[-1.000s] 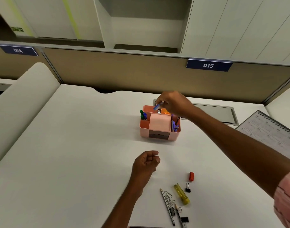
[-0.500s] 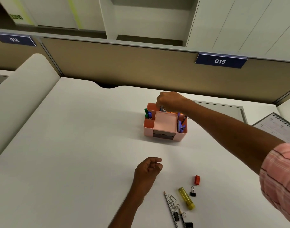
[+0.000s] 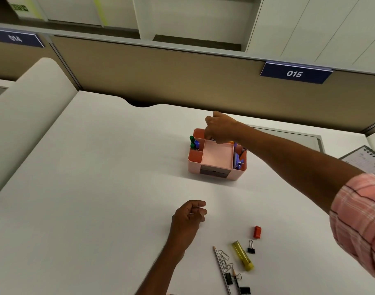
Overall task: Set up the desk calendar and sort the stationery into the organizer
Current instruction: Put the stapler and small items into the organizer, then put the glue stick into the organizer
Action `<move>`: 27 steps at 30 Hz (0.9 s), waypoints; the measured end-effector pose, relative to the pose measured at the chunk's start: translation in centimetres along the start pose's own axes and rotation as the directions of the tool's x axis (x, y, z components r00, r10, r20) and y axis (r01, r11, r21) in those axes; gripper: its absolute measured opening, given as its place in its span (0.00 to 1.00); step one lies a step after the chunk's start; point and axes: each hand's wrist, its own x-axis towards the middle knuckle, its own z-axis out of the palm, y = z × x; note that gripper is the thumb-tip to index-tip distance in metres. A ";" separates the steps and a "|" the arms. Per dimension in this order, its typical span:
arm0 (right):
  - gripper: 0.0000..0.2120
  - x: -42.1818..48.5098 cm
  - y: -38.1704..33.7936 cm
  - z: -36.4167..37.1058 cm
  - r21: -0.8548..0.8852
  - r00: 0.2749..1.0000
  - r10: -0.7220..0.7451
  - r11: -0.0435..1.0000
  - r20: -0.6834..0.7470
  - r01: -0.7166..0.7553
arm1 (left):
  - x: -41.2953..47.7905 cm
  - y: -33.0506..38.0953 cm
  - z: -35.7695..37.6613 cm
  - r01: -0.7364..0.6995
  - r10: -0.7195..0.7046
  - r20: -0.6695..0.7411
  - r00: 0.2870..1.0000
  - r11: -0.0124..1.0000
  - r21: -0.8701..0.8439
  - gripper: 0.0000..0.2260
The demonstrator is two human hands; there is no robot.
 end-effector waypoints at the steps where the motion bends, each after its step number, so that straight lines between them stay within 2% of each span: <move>1: 0.10 0.1 -0.1 0.3 0.015 1.000 0.012 1.000 -0.003 -0.012 | 0.0 -0.1 -0.1 0.002 -0.002 0.000 1.000 1.000 -0.001 0.12; 9: 0.13 0.4 -0.3 1.2 0.226 0.996 0.058 0.971 0.072 -0.073 | -0.1 -0.7 -0.5 0.023 -0.023 -0.013 1.000 0.999 0.031 0.14; 16: 0.23 -2.1 -0.3 1.2 0.528 0.973 0.198 0.842 -0.117 -0.108 | -0.6 -1.5 0.3 0.004 -0.005 0.008 1.000 0.997 0.072 0.12; 20: 0.23 -5.2 -1.2 0.3 0.653 0.907 0.355 0.747 -0.228 -0.128 | -1.5 -1.5 1.8 -0.029 0.024 0.028 0.999 0.984 0.174 0.09; 23: 0.24 -8.6 -3.2 -0.3 0.726 0.817 0.480 0.678 -0.320 -0.113 | -2.7 -2.1 3.4 -0.090 0.061 0.119 0.991 0.961 0.262 0.09; 25: 0.23 -11.2 -4.9 0.3 0.753 0.765 0.527 0.652 -0.369 -0.086 | -3.4 -3.0 4.6 -0.153 0.098 0.152 0.984 0.897 0.414 0.14; 27: 0.22 -13.8 -6.8 1.1 0.780 0.731 0.547 0.625 -0.409 -0.031 | -4.5 -3.7 5.7 -0.216 0.162 0.143 0.976 0.766 0.606 0.22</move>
